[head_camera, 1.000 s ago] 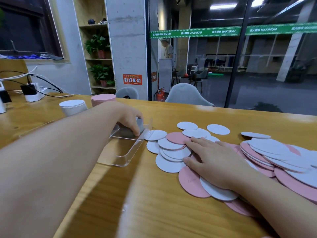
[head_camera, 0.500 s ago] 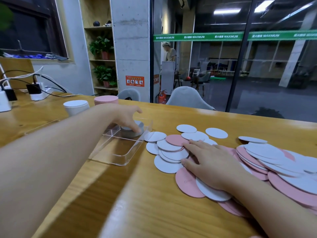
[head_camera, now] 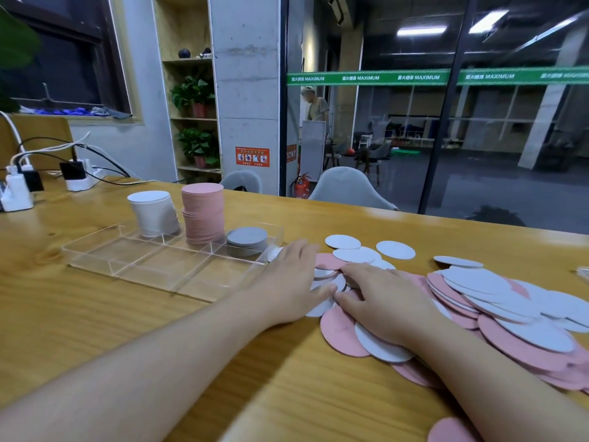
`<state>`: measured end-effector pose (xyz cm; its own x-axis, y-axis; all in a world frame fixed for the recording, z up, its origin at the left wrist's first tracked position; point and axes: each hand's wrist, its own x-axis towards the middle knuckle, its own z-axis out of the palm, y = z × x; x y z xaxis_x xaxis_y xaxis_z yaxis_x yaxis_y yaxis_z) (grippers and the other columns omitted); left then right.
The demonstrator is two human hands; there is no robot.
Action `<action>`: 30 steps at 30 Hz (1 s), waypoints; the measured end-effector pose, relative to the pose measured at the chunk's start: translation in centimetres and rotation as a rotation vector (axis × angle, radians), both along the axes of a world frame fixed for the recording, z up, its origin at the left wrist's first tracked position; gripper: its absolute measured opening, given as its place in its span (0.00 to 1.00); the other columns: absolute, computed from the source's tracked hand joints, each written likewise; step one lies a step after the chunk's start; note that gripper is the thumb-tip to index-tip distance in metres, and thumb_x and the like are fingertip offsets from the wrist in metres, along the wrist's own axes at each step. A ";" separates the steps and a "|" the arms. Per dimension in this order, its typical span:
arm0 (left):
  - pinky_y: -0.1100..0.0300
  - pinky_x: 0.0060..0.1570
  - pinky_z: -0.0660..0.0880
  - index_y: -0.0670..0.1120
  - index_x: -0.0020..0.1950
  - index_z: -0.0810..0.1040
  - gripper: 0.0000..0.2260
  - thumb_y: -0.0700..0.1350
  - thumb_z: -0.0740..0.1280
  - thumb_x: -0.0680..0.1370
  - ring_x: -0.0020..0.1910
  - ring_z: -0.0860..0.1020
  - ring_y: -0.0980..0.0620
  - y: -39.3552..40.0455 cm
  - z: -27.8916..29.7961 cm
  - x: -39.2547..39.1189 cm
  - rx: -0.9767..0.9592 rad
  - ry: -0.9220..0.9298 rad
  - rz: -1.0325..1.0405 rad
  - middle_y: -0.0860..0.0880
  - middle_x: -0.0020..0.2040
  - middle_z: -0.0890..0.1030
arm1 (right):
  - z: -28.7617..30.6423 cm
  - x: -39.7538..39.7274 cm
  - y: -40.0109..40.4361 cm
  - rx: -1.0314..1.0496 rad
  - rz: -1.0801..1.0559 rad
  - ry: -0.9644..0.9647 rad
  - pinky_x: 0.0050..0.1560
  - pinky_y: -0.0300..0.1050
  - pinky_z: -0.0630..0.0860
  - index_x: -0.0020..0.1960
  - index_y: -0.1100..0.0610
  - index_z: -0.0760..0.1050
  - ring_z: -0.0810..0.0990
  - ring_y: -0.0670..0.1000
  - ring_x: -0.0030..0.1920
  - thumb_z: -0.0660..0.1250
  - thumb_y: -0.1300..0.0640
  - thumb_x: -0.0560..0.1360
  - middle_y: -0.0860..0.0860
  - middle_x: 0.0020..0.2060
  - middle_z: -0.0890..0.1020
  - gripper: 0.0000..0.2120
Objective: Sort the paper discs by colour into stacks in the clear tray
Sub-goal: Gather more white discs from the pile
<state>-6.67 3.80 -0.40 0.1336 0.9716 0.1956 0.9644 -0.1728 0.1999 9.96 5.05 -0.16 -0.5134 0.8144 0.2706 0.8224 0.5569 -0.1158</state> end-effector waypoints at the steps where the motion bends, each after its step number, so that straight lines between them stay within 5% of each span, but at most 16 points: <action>1: 0.55 0.71 0.52 0.48 0.76 0.49 0.32 0.61 0.57 0.79 0.76 0.49 0.50 0.1 -0.3 -0.1 -0.056 -0.028 0.021 0.48 0.77 0.49 | 0.0 0.0 0.1 -0.002 0.003 0.001 0.48 0.42 0.59 0.47 0.47 0.62 0.70 0.46 0.50 0.53 0.43 0.78 0.41 0.44 0.69 0.08; 3: 0.54 0.70 0.56 0.48 0.77 0.49 0.33 0.63 0.56 0.78 0.76 0.51 0.49 0.4 -0.7 -0.2 -0.113 -0.097 0.050 0.47 0.77 0.52 | -0.1 0.1 0.2 0.003 0.007 0.004 0.49 0.43 0.61 0.48 0.47 0.63 0.71 0.46 0.53 0.54 0.43 0.78 0.42 0.47 0.71 0.08; 6: 0.59 0.56 0.64 0.48 0.72 0.59 0.29 0.63 0.56 0.78 0.70 0.63 0.51 0.7 -0.6 -0.7 -0.059 -0.093 0.070 0.49 0.71 0.66 | -0.1 0.1 0.3 0.012 -0.005 0.008 0.48 0.43 0.59 0.46 0.48 0.62 0.70 0.49 0.50 0.54 0.44 0.78 0.44 0.45 0.71 0.07; 10: 0.57 0.61 0.62 0.46 0.69 0.63 0.25 0.60 0.57 0.78 0.70 0.64 0.47 0.8 -0.2 -1.1 -0.019 -0.051 0.078 0.46 0.60 0.76 | -0.1 0.1 0.3 0.020 -0.023 0.017 0.48 0.44 0.60 0.52 0.50 0.69 0.72 0.50 0.53 0.56 0.45 0.77 0.46 0.53 0.76 0.10; 16: 0.62 0.55 0.62 0.48 0.62 0.69 0.15 0.54 0.60 0.80 0.71 0.63 0.49 0.8 0.4 -1.5 -0.042 -0.121 0.038 0.49 0.59 0.77 | 0.2 0.2 -0.1 0.007 -0.042 0.042 0.52 0.42 0.62 0.64 0.49 0.69 0.72 0.51 0.60 0.57 0.46 0.78 0.46 0.62 0.76 0.17; 19: 0.61 0.45 0.63 0.49 0.59 0.72 0.09 0.50 0.60 0.81 0.70 0.63 0.46 0.8 0.6 -2.0 -0.048 -0.174 0.014 0.49 0.51 0.77 | 0.2 0.2 0.0 -0.001 -0.053 0.080 0.56 0.43 0.65 0.68 0.48 0.66 0.72 0.51 0.62 0.58 0.46 0.78 0.45 0.64 0.74 0.20; 22: 0.59 0.58 0.63 0.50 0.58 0.71 0.07 0.44 0.57 0.82 0.56 0.74 0.49 1.0 0.4 -2.2 0.012 0.020 -0.007 0.46 0.47 0.79 | 0.1 0.2 0.1 -0.009 -0.067 0.112 0.58 0.44 0.68 0.70 0.47 0.64 0.72 0.51 0.63 0.59 0.45 0.77 0.44 0.64 0.74 0.22; 25: 0.48 0.53 0.71 0.48 0.57 0.68 0.08 0.38 0.54 0.81 0.41 0.73 0.45 1.5 0.2 -1.9 0.094 0.149 0.023 0.51 0.36 0.69 | -0.1 0.2 0.1 -0.007 -0.055 0.128 0.57 0.45 0.69 0.69 0.46 0.65 0.72 0.51 0.62 0.59 0.46 0.77 0.44 0.63 0.75 0.21; 28: 0.57 0.50 0.70 0.45 0.56 0.68 0.12 0.32 0.54 0.77 0.31 0.67 0.51 1.6 0.0 -1.7 0.194 0.106 0.027 0.42 0.52 0.76 | -0.1 0.3 0.1 0.003 -0.049 0.126 0.58 0.44 0.67 0.69 0.46 0.65 0.71 0.51 0.63 0.59 0.46 0.77 0.44 0.64 0.74 0.21; 30: 0.62 0.37 0.62 0.47 0.50 0.68 0.12 0.31 0.55 0.76 0.39 0.74 0.49 1.6 -0.1 -2.0 0.223 0.049 0.025 0.40 0.54 0.76 | 0.0 0.3 0.1 0.010 -0.041 0.124 0.58 0.43 0.65 0.71 0.46 0.63 0.70 0.49 0.65 0.58 0.46 0.78 0.43 0.66 0.73 0.22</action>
<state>-8.65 5.39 -0.54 0.1245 0.9081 0.3998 0.9767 -0.1832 0.1121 10.27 5.10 -0.17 -0.4417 0.8311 0.3378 0.8243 0.5246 -0.2129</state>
